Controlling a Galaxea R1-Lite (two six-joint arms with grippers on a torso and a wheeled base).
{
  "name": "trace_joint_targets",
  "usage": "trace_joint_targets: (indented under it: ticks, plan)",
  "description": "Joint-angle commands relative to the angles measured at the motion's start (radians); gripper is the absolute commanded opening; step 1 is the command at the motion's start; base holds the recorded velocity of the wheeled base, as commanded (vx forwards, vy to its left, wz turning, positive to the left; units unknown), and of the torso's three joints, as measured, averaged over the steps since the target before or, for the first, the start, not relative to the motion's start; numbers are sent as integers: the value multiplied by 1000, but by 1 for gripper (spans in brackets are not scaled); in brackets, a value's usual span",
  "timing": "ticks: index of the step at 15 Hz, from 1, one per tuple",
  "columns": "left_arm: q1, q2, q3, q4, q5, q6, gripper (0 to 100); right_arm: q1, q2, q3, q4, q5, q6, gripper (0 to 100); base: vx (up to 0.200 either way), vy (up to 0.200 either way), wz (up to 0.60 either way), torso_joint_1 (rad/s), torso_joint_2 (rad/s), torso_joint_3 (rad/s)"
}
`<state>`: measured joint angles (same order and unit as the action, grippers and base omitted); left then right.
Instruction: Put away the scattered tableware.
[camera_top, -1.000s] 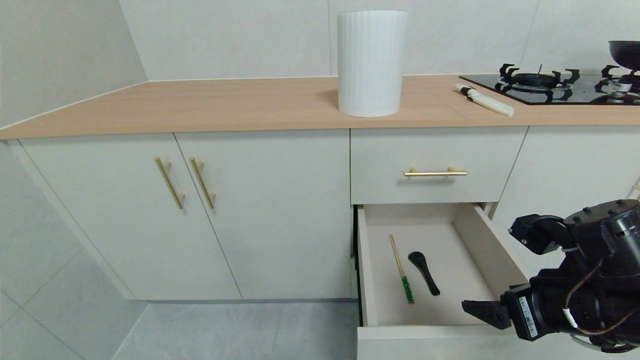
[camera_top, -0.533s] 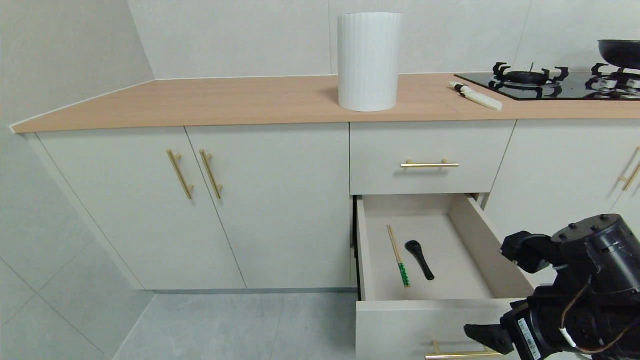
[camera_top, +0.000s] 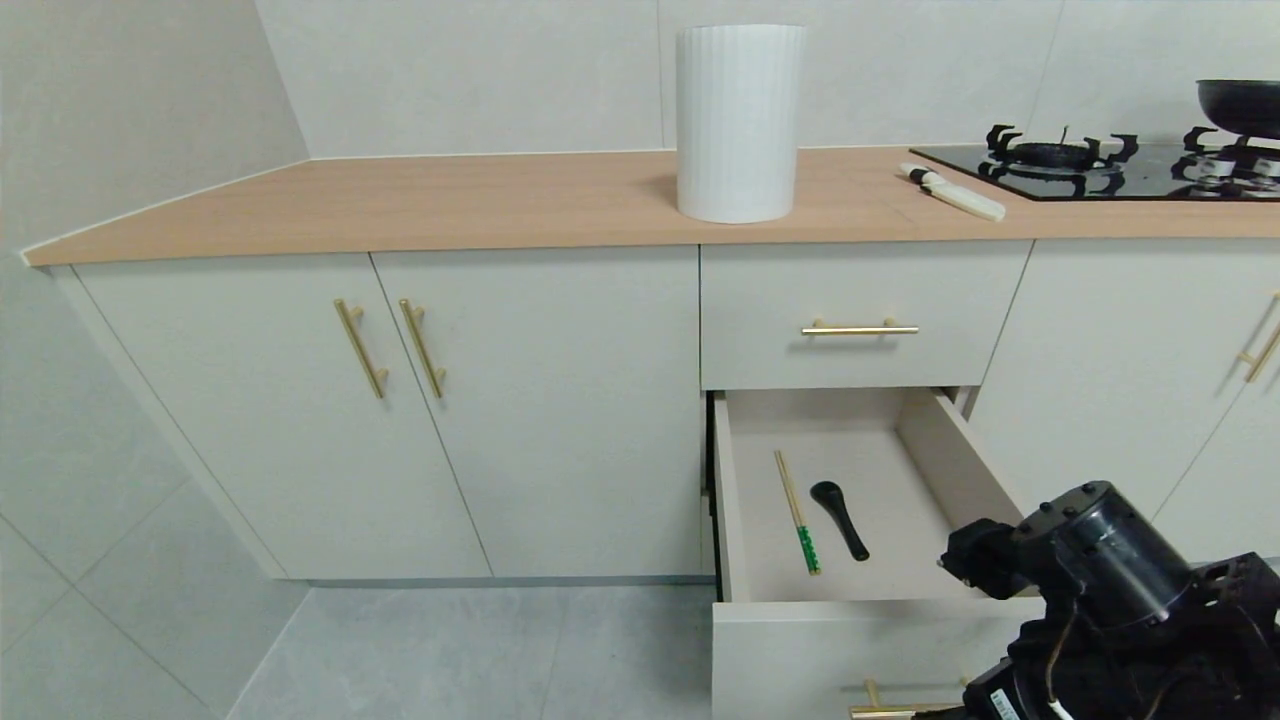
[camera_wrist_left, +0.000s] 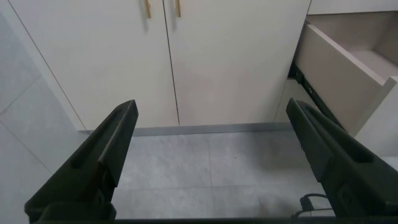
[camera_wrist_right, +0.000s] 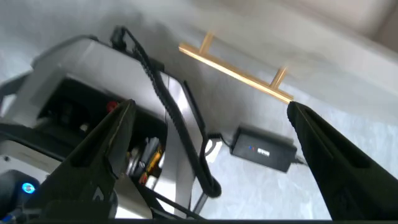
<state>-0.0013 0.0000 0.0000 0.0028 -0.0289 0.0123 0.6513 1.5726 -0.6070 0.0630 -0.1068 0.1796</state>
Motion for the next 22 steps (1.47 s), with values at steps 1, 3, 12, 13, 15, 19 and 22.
trace_joint_targets:
  ticks: [1, 3, 12, 13, 15, 19, 22]
  plan:
    - [0, 0, 0, 0, 0, 0, 100, 2, 66, -8, -2, -17, 6, 100, 0, 0, 0, 0, 0, 0]
    - [0, 0, 0, 0, 0, 0, 100, -15, 106, -43, -2, -62, 49, 100, 0, 0, 0, 0, 0, 0]
    - [0, 0, 0, 0, 0, 0, 100, -56, 211, -158, 5, -169, 221, 100, 0, 0, 0, 0, 0, 0]
    - [0, 0, 0, 0, 0, 0, 100, -67, 224, -162, -2, -169, 228, 100, 0, 0, 0, 0, 0, 0]
    - [0, 2, 0, 0, 0, 0, 100, -76, 228, -175, -12, -169, 247, 100, 0, 0, 0, 0, 0, 0]
    - [0, 0, 0, 0, 0, 0, 100, -101, 254, -181, -95, -171, 242, 100, 0, 0, 0, 0, 0, 0]
    - [0, 0, 0, 0, 0, 0, 100, -133, 328, -260, -100, -175, 238, 100, 0, 0, 0, 0, 0, 0]
